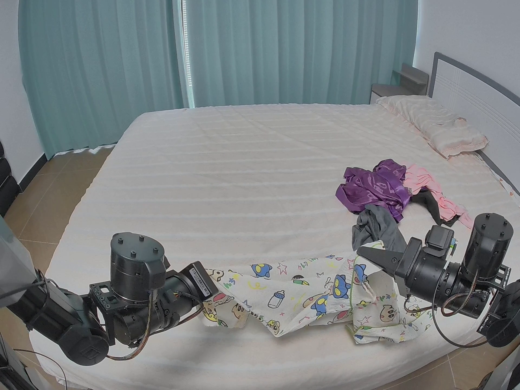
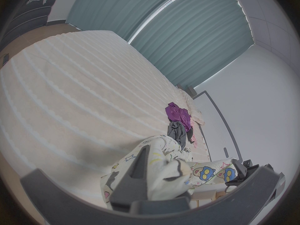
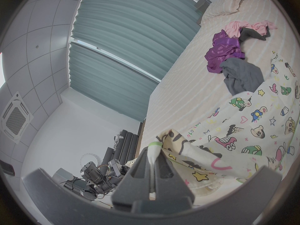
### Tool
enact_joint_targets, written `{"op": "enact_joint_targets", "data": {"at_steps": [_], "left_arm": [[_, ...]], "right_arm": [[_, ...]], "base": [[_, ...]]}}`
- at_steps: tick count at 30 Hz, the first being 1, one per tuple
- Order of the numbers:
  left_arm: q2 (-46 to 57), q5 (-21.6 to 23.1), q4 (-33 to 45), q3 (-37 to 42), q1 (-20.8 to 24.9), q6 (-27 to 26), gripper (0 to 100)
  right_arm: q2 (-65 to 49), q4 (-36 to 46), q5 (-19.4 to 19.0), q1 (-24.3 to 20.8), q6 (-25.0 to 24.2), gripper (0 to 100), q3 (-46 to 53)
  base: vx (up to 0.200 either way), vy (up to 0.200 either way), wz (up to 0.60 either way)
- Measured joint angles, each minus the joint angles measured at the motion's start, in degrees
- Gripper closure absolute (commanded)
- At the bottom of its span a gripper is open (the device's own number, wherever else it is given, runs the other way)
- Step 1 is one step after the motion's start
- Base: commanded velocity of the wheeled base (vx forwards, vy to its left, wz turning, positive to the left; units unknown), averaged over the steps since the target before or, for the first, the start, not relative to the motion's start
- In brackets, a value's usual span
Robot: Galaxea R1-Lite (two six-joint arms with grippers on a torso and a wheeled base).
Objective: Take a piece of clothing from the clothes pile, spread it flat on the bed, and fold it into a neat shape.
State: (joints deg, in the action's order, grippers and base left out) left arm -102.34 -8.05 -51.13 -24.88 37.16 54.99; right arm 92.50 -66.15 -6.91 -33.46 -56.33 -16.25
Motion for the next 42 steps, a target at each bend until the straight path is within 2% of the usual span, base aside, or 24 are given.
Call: {"op": "enact_joint_targets", "data": {"at_steps": [16,26,35,42], "left_arm": [[-0.1,0.0,0.0,0.1,0.1,0.0,100],[0.0,-0.1,0.0,0.1,0.2,0.1,100],[2.3,-0.4,1.0,0.5,0.3,0.0,100],[7.2,-0.5,6.0,0.8,1.7,-0.1,100]], "right_arm": [[0.0,0.0,0.0,0.0,0.0,100,0.0],[-0.1,0.0,0.1,0.0,0.0,100,0.0],[-2.3,0.3,0.6,0.1,0.3,100,0.1],[-6.9,0.7,0.6,0.0,2.7,100,0.9]], "base": [[0.0,0.2,0.0],[0.0,0.0,0.0],[-0.2,0.0,0.0],[-0.2,0.0,0.0]]}}
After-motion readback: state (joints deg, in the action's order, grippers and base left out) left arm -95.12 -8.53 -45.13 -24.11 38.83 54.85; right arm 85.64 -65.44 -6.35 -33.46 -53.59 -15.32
